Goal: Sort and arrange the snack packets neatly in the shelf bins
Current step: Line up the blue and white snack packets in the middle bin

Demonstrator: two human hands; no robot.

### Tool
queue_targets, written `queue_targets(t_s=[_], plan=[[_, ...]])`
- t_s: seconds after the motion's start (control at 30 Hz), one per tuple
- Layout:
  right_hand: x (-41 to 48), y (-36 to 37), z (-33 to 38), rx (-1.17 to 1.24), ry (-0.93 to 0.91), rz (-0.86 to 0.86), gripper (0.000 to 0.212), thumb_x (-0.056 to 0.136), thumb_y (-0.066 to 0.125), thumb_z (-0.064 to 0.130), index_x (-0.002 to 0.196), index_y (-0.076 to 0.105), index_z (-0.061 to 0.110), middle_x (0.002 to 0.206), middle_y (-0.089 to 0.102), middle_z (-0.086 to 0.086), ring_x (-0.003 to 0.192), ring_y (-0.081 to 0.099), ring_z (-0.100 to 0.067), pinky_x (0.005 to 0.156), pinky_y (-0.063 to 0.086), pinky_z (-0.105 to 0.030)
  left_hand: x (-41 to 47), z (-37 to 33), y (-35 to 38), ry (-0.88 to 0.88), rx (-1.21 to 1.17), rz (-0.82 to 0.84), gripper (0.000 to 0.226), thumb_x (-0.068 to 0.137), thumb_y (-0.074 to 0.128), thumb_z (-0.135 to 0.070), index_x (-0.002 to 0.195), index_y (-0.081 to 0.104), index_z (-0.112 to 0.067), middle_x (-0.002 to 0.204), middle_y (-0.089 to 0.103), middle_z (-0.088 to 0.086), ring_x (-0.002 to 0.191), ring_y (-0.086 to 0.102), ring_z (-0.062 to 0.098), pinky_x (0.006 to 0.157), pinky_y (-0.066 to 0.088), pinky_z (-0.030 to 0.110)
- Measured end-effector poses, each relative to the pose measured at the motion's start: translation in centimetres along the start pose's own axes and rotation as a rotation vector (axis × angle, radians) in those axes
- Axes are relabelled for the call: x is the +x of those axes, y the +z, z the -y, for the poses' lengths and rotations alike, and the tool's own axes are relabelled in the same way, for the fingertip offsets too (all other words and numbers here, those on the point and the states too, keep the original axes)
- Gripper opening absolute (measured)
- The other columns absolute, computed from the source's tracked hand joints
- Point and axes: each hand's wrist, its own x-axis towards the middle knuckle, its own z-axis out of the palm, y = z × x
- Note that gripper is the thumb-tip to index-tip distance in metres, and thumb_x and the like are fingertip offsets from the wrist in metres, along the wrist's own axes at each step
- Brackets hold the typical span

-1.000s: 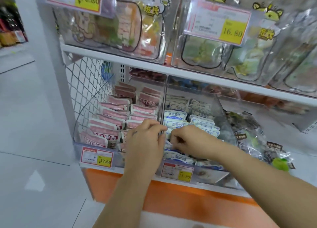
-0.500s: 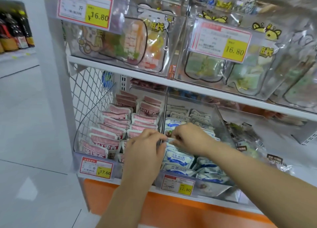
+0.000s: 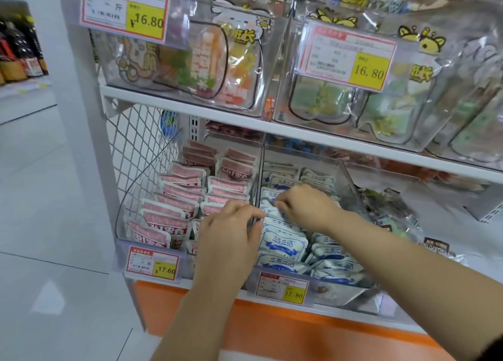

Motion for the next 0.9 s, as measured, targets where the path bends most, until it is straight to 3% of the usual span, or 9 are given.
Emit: queue_targets(t_s=[0.1, 0.17, 0.27, 0.43, 0.57, 0.63, 0.77, 0.83, 0.9], plan=[[-0.4, -1.2, 0.0, 0.108, 0.002, 0.129, 0.038, 0.099, 0.04, 0.03, 0.074, 0.063, 0.014, 0.069, 0.06, 0.012, 0.063, 0.055, -0.014, 0.065, 0.048, -0.029, 0.1, 0.0, 0.0, 0.004, -0.005, -0.002, 0.015, 0.089, 0.057, -0.03, 0.1, 0.066, -0.034, 0.101, 0.057, -0.016, 0.081, 0.057, 0.006, 0.086, 0.048, 0.039], [0.3, -1.7, -0.5, 0.237, 0.049, 0.115, 0.04, 0.1, 0.041, 0.028, 0.069, 0.06, 0.009, 0.064, 0.059, 0.003, 0.059, 0.054, -0.019, 0.06, 0.043, -0.027, 0.1, 0.0, 0.0, 0.003, -0.008, -0.001, 0.015, 0.089, 0.057, -0.03, 0.1, 0.066, -0.033, 0.101, 0.057, -0.016, 0.081, 0.057, 0.006, 0.087, 0.048, 0.039], [2.8, -1.5, -1.2, 0.225, 0.131, 0.034, 0.034, 0.099, 0.04, 0.023, 0.102, 0.065, 0.0, 0.1, 0.068, -0.017, 0.089, 0.063, -0.03, 0.077, 0.049, -0.033, 0.1, 0.0, 0.1, -0.006, -0.024, -0.002, 0.015, 0.09, 0.056, -0.03, 0.1, 0.066, -0.032, 0.101, 0.055, -0.017, 0.082, 0.056, 0.005, 0.089, 0.047, 0.04], [5.4, -2.0, -1.7, 0.249, 0.2, 0.207, 0.03, 0.096, 0.046, 0.022, 0.118, 0.062, 0.01, 0.121, 0.062, -0.008, 0.104, 0.059, -0.024, 0.088, 0.046, -0.032, 0.3, 0.2, 0.2, -0.025, -0.05, 0.011, 0.014, 0.09, 0.056, -0.029, 0.099, 0.067, -0.031, 0.103, 0.056, -0.017, 0.083, 0.055, 0.005, 0.092, 0.045, 0.041], [5.9, -2.4, -1.7, 0.212, 0.223, 0.376, 0.027, 0.091, 0.055, 0.018, 0.116, 0.063, 0.008, 0.107, 0.066, -0.01, 0.078, 0.06, -0.021, 0.071, 0.049, -0.029, 0.4, 0.2, 0.2, -0.016, -0.043, 0.016, 0.014, 0.091, 0.055, -0.03, 0.099, 0.067, -0.031, 0.104, 0.056, -0.017, 0.081, 0.053, 0.004, 0.092, 0.045, 0.041], [6.1, -1.7, -1.2, 0.07, 0.231, 0.293, 0.019, 0.09, 0.053, 0.014, 0.102, 0.066, 0.006, 0.104, 0.067, -0.008, 0.075, 0.059, -0.019, 0.064, 0.048, -0.026, 0.4, 0.0, 0.2, -0.022, -0.039, 0.017, 0.014, 0.091, 0.055, -0.03, 0.098, 0.066, -0.032, 0.103, 0.055, -0.018, 0.08, 0.053, 0.003, 0.092, 0.045, 0.041], [5.0, 0.8, -0.1, -0.099, 0.238, -0.024, 0.013, 0.085, 0.053, 0.003, 0.087, 0.065, 0.007, 0.093, 0.066, -0.008, 0.073, 0.06, -0.021, 0.066, 0.05, -0.03, 0.3, 0.0, 0.2, -0.004, -0.053, -0.012, 0.011, 0.089, 0.057, -0.028, 0.095, 0.067, -0.031, 0.1, 0.056, -0.016, 0.079, 0.055, 0.005, 0.088, 0.047, 0.041], [4.3, 1.3, -0.4, -0.097, 0.238, -0.173, 0.011, 0.082, 0.055, -0.001, 0.087, 0.061, 0.007, 0.095, 0.056, -0.001, 0.068, 0.055, -0.021, 0.061, 0.045, -0.029, 0.3, 0.0, 0.2, 0.009, -0.047, -0.025, 0.011, 0.089, 0.058, -0.028, 0.094, 0.067, -0.03, 0.099, 0.057, -0.016, 0.077, 0.055, 0.005, 0.087, 0.048, 0.042], [4.3, 1.3, -0.8, -0.072, 0.263, -0.207, 0.012, 0.081, 0.056, 0.0, 0.09, 0.059, 0.007, 0.097, 0.042, 0.0, 0.071, 0.051, -0.021, 0.061, 0.044, -0.029, 0.3, -0.1, 0.2, 0.009, -0.041, -0.021, 0.011, 0.09, 0.057, -0.028, 0.095, 0.067, -0.03, 0.099, 0.057, -0.016, 0.076, 0.054, 0.005, 0.087, 0.047, 0.041]])
